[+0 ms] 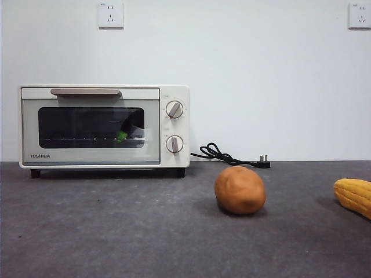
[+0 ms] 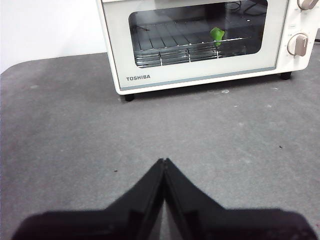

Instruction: Take the eggplant from the table,put the eggplant in the oven

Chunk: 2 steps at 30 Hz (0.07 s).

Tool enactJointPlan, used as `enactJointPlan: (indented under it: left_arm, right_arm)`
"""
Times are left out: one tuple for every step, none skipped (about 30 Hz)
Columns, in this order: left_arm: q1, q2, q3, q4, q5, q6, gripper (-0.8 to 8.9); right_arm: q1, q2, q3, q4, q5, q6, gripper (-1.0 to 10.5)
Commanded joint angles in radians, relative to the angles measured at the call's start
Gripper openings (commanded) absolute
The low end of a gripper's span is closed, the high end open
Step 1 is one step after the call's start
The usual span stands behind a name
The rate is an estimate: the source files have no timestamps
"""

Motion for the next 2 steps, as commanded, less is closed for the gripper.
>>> enactJointPlan:
  left_arm:
    - [0.000, -0.001, -0.010, 0.006, -0.003, -0.006, -0.04]
    - [0.000, -0.001, -0.010, 0.006, -0.003, -0.007, -0.04]
  right_arm:
    - [-0.001, -0.001, -0.010, 0.005, 0.001, 0.003, 0.0]
    - [-0.001, -0.001, -0.010, 0.005, 0.001, 0.003, 0.0]
